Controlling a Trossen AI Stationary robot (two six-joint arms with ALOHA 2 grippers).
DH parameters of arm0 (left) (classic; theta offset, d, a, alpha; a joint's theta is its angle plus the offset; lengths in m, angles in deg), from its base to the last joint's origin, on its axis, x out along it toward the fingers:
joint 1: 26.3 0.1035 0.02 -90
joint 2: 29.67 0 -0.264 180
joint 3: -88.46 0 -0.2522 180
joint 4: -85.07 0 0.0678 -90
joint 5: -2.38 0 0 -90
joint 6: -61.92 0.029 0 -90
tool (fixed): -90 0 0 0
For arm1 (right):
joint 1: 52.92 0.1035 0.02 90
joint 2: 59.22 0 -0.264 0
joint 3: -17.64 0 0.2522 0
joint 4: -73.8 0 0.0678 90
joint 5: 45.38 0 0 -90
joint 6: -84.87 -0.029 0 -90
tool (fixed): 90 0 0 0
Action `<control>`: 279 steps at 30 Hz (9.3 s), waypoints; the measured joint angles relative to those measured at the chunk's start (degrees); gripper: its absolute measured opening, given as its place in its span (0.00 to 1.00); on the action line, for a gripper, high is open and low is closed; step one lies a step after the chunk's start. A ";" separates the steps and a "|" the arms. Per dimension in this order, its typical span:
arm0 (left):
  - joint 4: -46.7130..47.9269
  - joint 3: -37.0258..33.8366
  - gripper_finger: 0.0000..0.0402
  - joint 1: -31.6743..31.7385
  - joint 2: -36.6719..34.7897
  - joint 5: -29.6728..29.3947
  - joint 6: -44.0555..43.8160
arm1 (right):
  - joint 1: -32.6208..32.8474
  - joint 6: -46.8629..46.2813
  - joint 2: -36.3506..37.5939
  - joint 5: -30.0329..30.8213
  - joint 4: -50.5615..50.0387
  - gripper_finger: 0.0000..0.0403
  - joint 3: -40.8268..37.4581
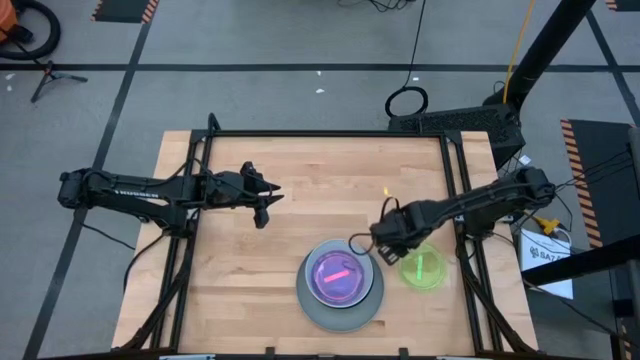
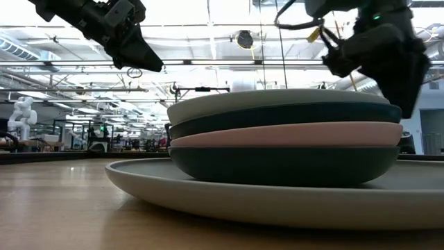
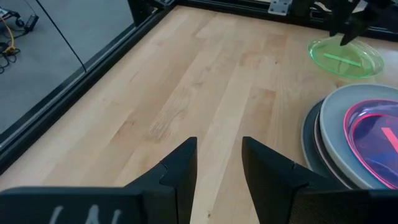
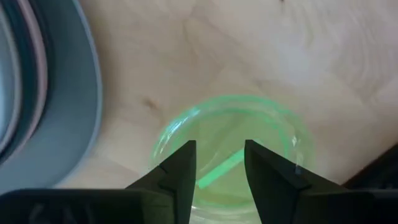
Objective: Stack plastic plates
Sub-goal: Stack the green plate on top of the pink plate, then return to Home Position
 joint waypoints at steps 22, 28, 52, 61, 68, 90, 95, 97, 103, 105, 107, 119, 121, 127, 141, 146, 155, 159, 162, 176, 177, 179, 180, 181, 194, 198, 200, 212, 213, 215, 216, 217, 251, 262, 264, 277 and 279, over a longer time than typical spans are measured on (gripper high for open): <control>0.09 -0.04 0.33 0.00 0.00 -0.02 0.96 | 6.07 -16.58 -7.65 1.80 8.66 0.32 0.00; 0.08 -0.04 0.33 0.00 0.00 -0.04 1.65 | 6.12 -16.62 -12.00 0.18 8.78 0.32 0.00; -0.11 -0.04 0.33 1.64 0.00 -0.06 2.85 | 6.12 -14.51 -15.56 -1.26 9.22 0.01 0.00; -0.23 -0.04 0.33 1.64 0.00 -0.06 2.84 | 6.06 -10.26 -13.99 -0.23 5.75 0.01 0.00; -0.68 -0.04 0.33 1.64 0.00 -0.08 2.82 | 6.04 -10.45 -7.39 6.73 1.70 0.00 0.00; -0.66 -0.04 0.33 1.62 0.02 -0.08 2.78 | 6.80 22.26 -1.33 19.69 20.18 0.00 15.26; -0.63 -0.04 0.33 1.64 0.01 -0.08 2.49 | 7.92 32.71 -3.25 14.13 29.24 0.00 15.28; -0.59 -0.04 0.33 1.62 0.02 -0.08 2.47 | 8.03 34.62 -4.28 11.55 30.04 0.00 15.30; -0.55 -0.04 0.33 1.62 0.02 -0.08 1.42 | 8.55 37.06 -8.46 4.39 30.14 0.00 15.30; -0.52 -0.04 0.33 1.62 0.02 -0.08 1.30 | 8.64 37.16 -9.74 2.26 30.43 0.02 15.30; -0.50 -0.04 0.33 1.62 0.02 -0.08 0.94 | 8.72 37.48 -10.85 1.65 30.74 0.04 15.30; -0.31 -0.04 0.33 1.48 0.17 -0.08 -1.20 | 8.72 43.01 -11.82 0.21 31.38 0.23 15.30; 0.55 -0.04 0.33 1.02 0.17 -0.10 -2.30 | 8.44 46.96 -11.82 0.44 30.60 0.25 15.30; 2.17 -0.04 0.33 -2.06 0.17 -0.13 -5.38 | 6.12 52.90 -8.71 7.53 21.72 0.25 15.30; 0.97 -0.04 0.33 -7.63 0.17 -5.96 -11.72 | -5.00 59.72 14.30 22.75 38.09 0.18 -10.09; 0.72 -0.04 0.33 -7.80 0.17 -6.07 -13.11 | -7.95 57.18 17.17 19.11 53.84 0.14 -23.13; 0.31 -0.04 0.33 -7.76 0.17 -9.02 -13.17 | -7.16 55.50 13.76 12.03 65.97 0.06 -26.77; 0.19 -0.04 0.33 -7.76 0.17 -9.09 -12.67 | -5.96 55.46 11.27 8.65 70.04 0.03 -26.82; 0.17 -0.04 0.33 -7.76 0.17 -9.09 -12.17 | -4.76 54.96 10.44 5.94 73.23 0.01 -26.82; 0.22 -0.04 0.33 -7.72 0.17 -10.13 -10.62 | -0.84 59.00 12.47 15.53 77.18 0.00 -26.63; 0.22 -0.04 0.33 -7.72 0.17 -10.45 -10.62 | -1.01 59.14 12.78 19.64 75.52 0.00 -26.62; 0.22 -0.04 0.33 -7.72 0.17 -10.67 -10.64 | -1.55 57.89 12.68 24.26 72.12 0.00 -26.64; 0.22 -0.04 0.33 -7.72 0.17 -10.68 -10.62 | -1.84 56.77 12.18 24.23 71.01 0.00 -26.64; 0.22 -0.04 0.33 -7.72 0.17 -10.70 -10.63 | -1.92 55.56 11.51 23.36 70.76 0.00 -26.64; 0.17 -0.04 0.33 -7.72 0.17 -12.58 -9.95 | 4.62 52.21 8.61 14.15 80.55 0.00 -26.62; 0.02 -0.04 0.33 -7.72 0.17 -12.58 -9.25 | 5.33 52.45 10.23 24.59 76.71 0.00 -26.51; -0.02 -0.04 0.33 -7.72 0.17 -12.58 -9.31 | 5.15 50.97 10.32 28.58 73.82 0.00 -26.51; -0.13 -0.04 0.33 -7.72 0.15 -12.58 -9.31 | 6.64 51.54 6.04 19.72 81.41 0.00 -26.56; -0.13 -0.04 0.33 -7.72 0.15 -12.56 -9.33 | 6.67 52.54 6.96 20.01 81.73 0.00 -26.56; -0.17 -0.04 0.33 -7.72 0.15 -12.56 -9.35 | 6.67 53.47 9.01 24.43 80.05 0.00 -26.47; -0.15 -0.04 0.33 -7.72 0.15 -12.57 -9.37 | 6.67 53.57 9.77 27.66 77.50 0.00 -26.45; -0.16 -0.04 0.33 -7.72 0.15 -12.57 -9.46 | 6.67 53.31 10.19 30.68 74.67 0.00 -26.46; 5.68 -0.03 0.33 -14.91 -6.43 -12.50 7.08 | -6.05 77.39 22.32 13.48 78.31 0.00 -28.25; 12.30 -0.45 0.33 -13.62 -16.51 -12.52 10.46 | -15.24 76.51 32.07 7.15 85.95 0.00 -39.12; 11.63 -1.66 0.33 -13.24 -18.41 -12.52 10.66 | -16.18 76.07 34.35 5.92 86.29 0.00 -41.29; 9.44 -14.66 0.33 -8.79 -39.36 -12.45 8.87 | -20.16 71.85 51.86 5.62 87.90 0.00 -53.07; 8.26 -14.81 0.33 -8.02 -42.48 -12.43 9.08 | -20.68 71.65 54.30 4.81 87.35 0.00 -54.02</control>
